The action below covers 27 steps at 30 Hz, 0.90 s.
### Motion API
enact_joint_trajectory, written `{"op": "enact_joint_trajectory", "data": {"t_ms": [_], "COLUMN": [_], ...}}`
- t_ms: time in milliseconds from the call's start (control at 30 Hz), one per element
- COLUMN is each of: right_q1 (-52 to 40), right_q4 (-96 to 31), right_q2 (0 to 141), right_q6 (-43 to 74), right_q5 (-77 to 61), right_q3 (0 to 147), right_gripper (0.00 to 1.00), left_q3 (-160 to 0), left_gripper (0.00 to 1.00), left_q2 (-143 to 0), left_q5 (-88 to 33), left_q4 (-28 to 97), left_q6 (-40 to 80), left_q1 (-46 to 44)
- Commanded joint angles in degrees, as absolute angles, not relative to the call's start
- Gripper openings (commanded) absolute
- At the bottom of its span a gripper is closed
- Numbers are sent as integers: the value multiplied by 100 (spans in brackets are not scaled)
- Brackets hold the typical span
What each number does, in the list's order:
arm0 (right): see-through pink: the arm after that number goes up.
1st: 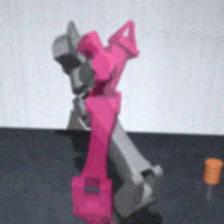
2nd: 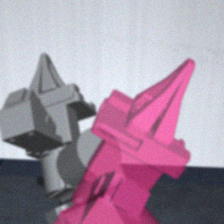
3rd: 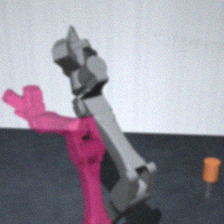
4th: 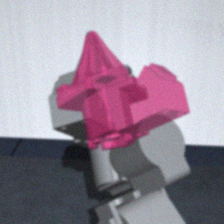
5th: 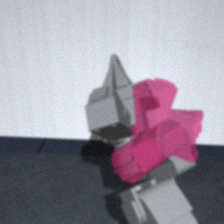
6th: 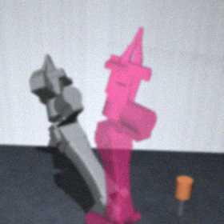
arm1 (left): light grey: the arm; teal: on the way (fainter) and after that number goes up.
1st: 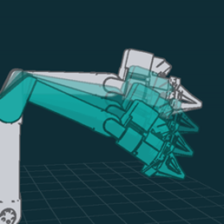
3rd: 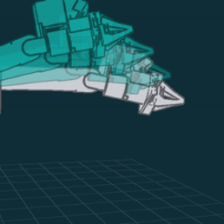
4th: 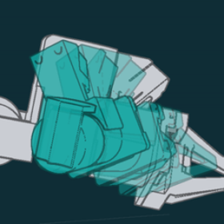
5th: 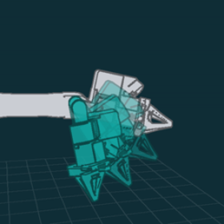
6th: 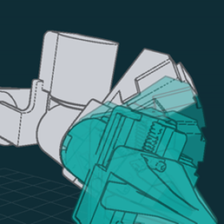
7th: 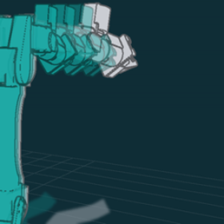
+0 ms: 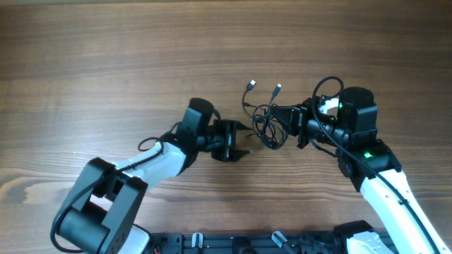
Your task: Untangle cables
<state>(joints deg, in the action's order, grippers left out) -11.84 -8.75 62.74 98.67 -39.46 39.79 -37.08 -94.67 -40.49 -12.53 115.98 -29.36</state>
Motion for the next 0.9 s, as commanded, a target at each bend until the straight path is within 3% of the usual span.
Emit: {"op": "enact_joint_trajectory", "data": {"t_ms": [0,133,200,300,400,467,667,867], "right_q1": [-1160,-1160,-1160,-1160,-1074,-862,364,2276], "right_q4": [-856,-1068,-1079,-1109,-1553,-1929,-3026,-3380], "right_q2": [6278,6278,6278,6278,6278,6278,6047,5367], "right_q6": [9747,9544,8733,6842,5271,4576,3588,3454], "right_q5": [-4106,-4171,-4206,-4185,-3894,-3629,-3089,-3087], "right_q3": [4077,4077,4077,4077,4077,4077,4091,4095], "right_gripper": [4,4,4,4,4,5,4,4], "left_q3": [-3675,-3675,-3675,-3675,-3675,-3675,-3675,-3675], "left_gripper": [44,4,4,4,4,4,4,4], "left_q2": [-9485,-9485,-9483,-9463,-9067,-8694,-6982,-4965], "left_q5": [-3208,-2536,-2279,-2338,-3297,-3800,-4244,-3079], "left_q4": [-1267,-1271,-1302,-1476,-1525,-1520,-475,1656], "left_q6": [12497,12495,12068,10248,8208,7575,5900,4716], "left_q1": [-3186,-3194,-3186,-2967,-2257,-1831,-661,550]}}
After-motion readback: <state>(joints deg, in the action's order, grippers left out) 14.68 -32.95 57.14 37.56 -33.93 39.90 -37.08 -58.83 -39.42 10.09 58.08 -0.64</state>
